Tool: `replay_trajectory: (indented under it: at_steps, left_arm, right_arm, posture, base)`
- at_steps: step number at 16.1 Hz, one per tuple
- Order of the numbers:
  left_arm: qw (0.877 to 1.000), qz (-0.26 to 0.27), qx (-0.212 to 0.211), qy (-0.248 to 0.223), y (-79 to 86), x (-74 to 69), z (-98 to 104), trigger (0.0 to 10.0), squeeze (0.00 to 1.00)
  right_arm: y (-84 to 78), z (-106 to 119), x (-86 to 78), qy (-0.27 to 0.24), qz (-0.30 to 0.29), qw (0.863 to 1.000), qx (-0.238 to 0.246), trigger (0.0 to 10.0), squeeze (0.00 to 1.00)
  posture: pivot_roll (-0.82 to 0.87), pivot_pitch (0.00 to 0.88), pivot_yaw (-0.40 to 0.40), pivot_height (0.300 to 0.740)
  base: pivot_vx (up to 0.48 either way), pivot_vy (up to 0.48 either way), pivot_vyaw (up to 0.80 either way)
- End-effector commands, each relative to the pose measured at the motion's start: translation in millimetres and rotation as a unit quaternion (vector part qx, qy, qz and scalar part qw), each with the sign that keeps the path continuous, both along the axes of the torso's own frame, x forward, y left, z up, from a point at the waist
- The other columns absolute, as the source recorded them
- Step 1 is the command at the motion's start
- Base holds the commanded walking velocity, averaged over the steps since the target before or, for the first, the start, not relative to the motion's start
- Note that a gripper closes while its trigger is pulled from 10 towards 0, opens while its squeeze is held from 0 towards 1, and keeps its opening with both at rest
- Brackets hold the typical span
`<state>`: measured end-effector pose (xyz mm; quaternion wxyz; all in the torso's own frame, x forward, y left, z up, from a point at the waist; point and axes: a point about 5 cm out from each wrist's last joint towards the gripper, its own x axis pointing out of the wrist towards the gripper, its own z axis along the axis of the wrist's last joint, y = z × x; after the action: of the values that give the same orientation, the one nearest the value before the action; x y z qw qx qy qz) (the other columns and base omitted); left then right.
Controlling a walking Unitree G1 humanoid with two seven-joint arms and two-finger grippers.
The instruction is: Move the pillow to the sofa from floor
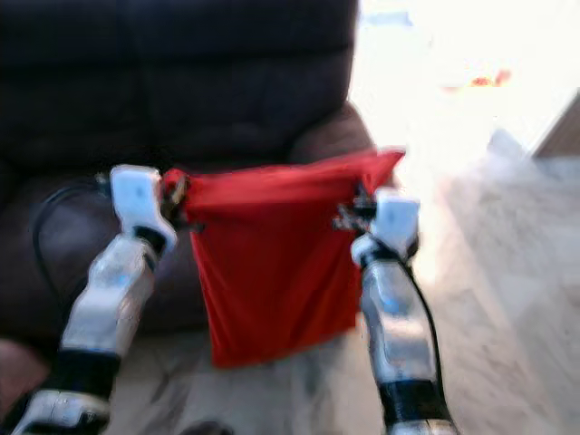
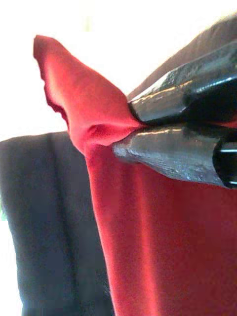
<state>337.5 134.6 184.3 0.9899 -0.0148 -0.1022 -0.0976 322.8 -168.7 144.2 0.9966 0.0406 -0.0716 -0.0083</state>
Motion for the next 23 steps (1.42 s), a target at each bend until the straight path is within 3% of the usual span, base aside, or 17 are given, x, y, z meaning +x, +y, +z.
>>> replay_trajectory:
  at_steps: [1, 11, 13, 16, 20, 23]
  left_arm:
    - [0.999, 0.001, 0.003, -0.054, 4.5, -3.0, 26, 10.0, 0.00]
    - [0.997, 0.028, -0.013, -0.073, 10.4, -1.9, 42, 10.0, 0.00]
    - [0.995, 0.029, -0.013, -0.090, 10.0, -0.2, 53, 10.0, 0.00]
    - [0.990, 0.026, -0.002, -0.140, 11.2, 5.1, 86, 10.0, 0.00]
    - [0.985, 0.040, 0.006, -0.166, 12.7, 4.0, 94, 10.0, 0.00]
    - [0.974, 0.043, 0.008, -0.220, 14.0, 1.0, 120, 10.0, 0.00]
  right_arm:
    - [4.3, 17, 1.7, -0.039, 0.004, 0.999, 0.001, 10.0, 0.00]
    - [4.1, 24, 6.9, -0.044, 0.008, 0.999, -0.009, 10.0, 0.00]
    - [2.0, 35, 11.3, -0.057, 0.006, 0.998, -0.006, 10.0, 0.00]
    - [-0.7, 74, 25.3, -0.101, 0.006, 0.995, -0.011, 10.0, 0.00]
    - [-1.5, 97, 30.1, -0.144, 0.004, 0.990, -0.014, 10.0, 0.00]
    - [-4.8, 134, 31.0, -0.209, 0.003, 0.978, -0.020, 10.0, 0.00]
  posture:
    - [0.09, 0.111, 0.003, 0.740]
    - [0.09, 0.118, -0.003, 0.740]
    - [0.09, 0.119, -0.003, 0.740]
    - [0.09, 0.120, -0.001, 0.740]
    - [0.09, 0.123, 0.002, 0.740]
    - [0.09, 0.119, 0.002, 0.740]
  base:
    - [0.277, 0.000, 0.00]
    - [0.025, 0.000, 0.00]
    - [0.000, 0.000, 0.00]
    - [0.000, 0.000, 0.00]
    - [0.000, 0.000, 0.00]
    - [0.000, 0.000, 0.00]
